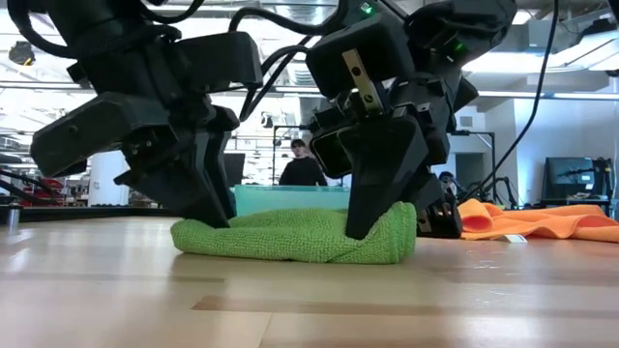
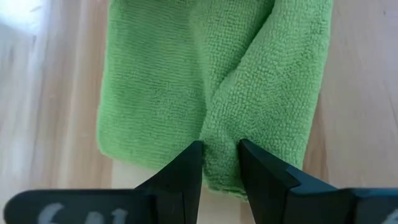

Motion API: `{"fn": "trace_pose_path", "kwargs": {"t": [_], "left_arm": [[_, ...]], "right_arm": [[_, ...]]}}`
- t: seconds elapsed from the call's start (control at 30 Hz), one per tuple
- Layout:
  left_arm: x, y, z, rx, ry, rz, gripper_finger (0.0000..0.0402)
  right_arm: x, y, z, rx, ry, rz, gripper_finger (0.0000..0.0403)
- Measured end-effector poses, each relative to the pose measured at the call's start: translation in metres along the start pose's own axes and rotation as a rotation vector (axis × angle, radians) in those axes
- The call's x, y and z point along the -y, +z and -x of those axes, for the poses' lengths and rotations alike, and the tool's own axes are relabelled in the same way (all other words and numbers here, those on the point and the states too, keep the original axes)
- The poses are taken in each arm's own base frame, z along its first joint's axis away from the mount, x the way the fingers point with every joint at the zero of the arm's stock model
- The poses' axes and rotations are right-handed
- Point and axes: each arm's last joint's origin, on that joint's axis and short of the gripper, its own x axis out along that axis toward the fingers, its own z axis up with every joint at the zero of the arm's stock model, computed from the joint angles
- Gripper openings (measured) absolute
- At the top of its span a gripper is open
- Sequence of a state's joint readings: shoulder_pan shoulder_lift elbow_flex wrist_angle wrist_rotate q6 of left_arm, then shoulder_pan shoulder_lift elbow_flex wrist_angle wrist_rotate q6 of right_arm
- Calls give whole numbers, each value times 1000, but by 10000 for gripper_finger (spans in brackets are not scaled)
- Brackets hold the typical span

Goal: Roll microfiber towels into tight, uniform cylinder then place into a basket
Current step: Roll the green towel

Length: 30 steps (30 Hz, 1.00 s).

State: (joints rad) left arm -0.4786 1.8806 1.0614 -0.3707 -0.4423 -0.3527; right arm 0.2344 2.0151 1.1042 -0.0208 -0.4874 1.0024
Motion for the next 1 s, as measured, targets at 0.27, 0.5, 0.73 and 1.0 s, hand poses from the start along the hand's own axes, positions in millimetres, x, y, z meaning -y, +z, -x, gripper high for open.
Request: {"fn": "trace_pose_path", "kwargs": {"t": [0.27, 0.5, 0.73, 1.0], "left_arm": [[0, -1, -1, -1, -5, 10, 100], [0, -1, -1, -4, -10, 13, 100], [0, -1, -1, -6, -10, 25, 100], [0, -2, -1, -8, -10, 29, 100]], "right_arm": [[-3, -3, -2, 12, -12, 67, 147], [-2, -2, 3, -41, 14, 101, 195], [-15, -5, 22, -17, 26, 149, 200], [-49, -41, 82, 200, -230, 328, 196]]}}
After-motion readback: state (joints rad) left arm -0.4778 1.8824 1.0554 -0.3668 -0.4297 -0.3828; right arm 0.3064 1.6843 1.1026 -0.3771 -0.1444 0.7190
